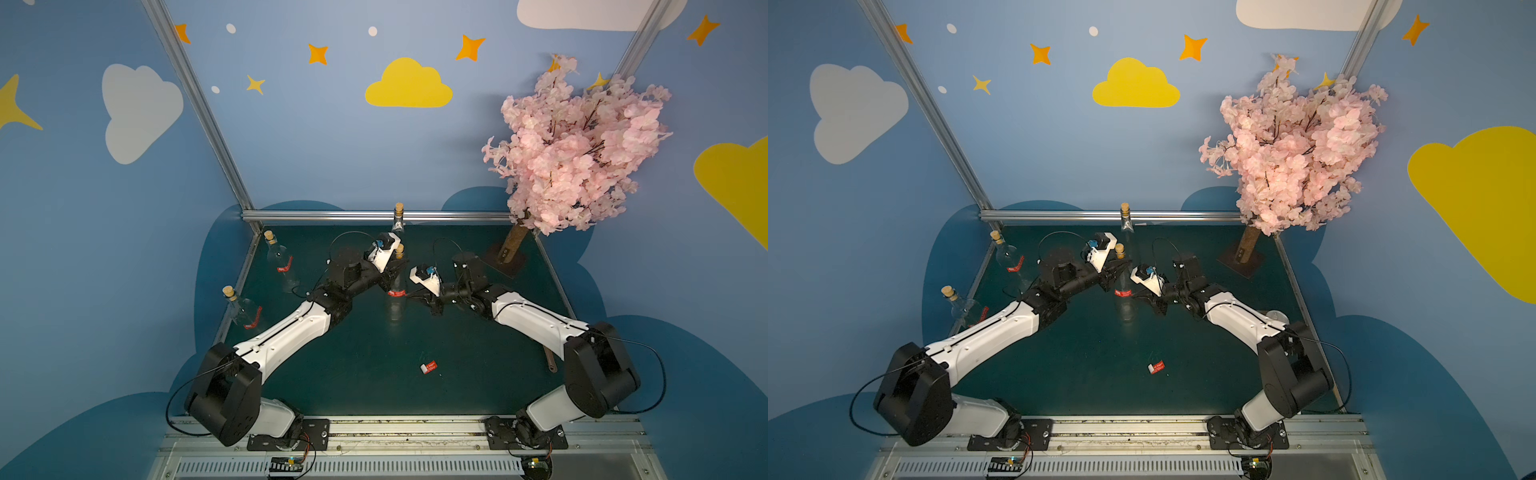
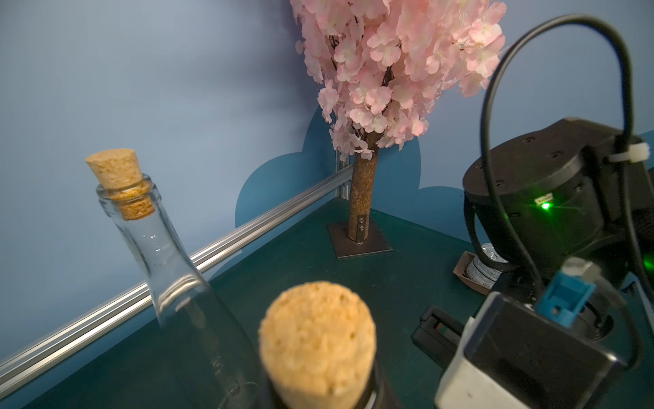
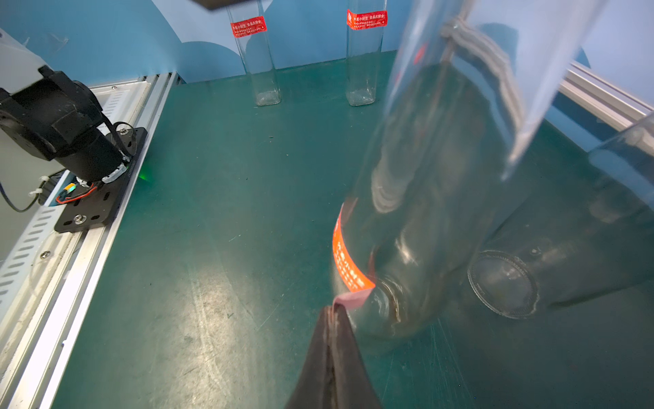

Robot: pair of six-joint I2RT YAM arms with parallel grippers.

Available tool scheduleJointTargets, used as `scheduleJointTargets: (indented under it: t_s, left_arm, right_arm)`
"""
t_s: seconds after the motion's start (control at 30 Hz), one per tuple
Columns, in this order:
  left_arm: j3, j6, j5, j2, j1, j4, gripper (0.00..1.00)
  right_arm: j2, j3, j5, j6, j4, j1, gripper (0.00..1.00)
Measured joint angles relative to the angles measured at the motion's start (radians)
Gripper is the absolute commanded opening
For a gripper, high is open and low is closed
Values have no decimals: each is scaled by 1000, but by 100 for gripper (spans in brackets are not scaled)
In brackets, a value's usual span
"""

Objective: Remove the label from the bottle
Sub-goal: Tear open the label from the bottle.

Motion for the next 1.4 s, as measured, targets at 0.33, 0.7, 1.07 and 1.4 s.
scheduleJointTargets:
  t_s: [0.33, 0.7, 1.07, 1.4]
  left_arm:
    - [0, 0, -1, 0, 0, -1, 17]
    - [0, 0, -2, 0, 0, -1, 17]
    - [2, 0, -4, 2, -1, 0, 17]
    - [2, 0, -5, 2, -1, 0, 17]
  right_arm:
    - [-5, 0, -1, -1, -11, 13, 0]
    - [-11, 0, -1, -5, -23, 24, 0]
    - [-23, 0, -4, -8, -34, 33, 0]
    - [-28, 0, -9, -9, -44, 45, 0]
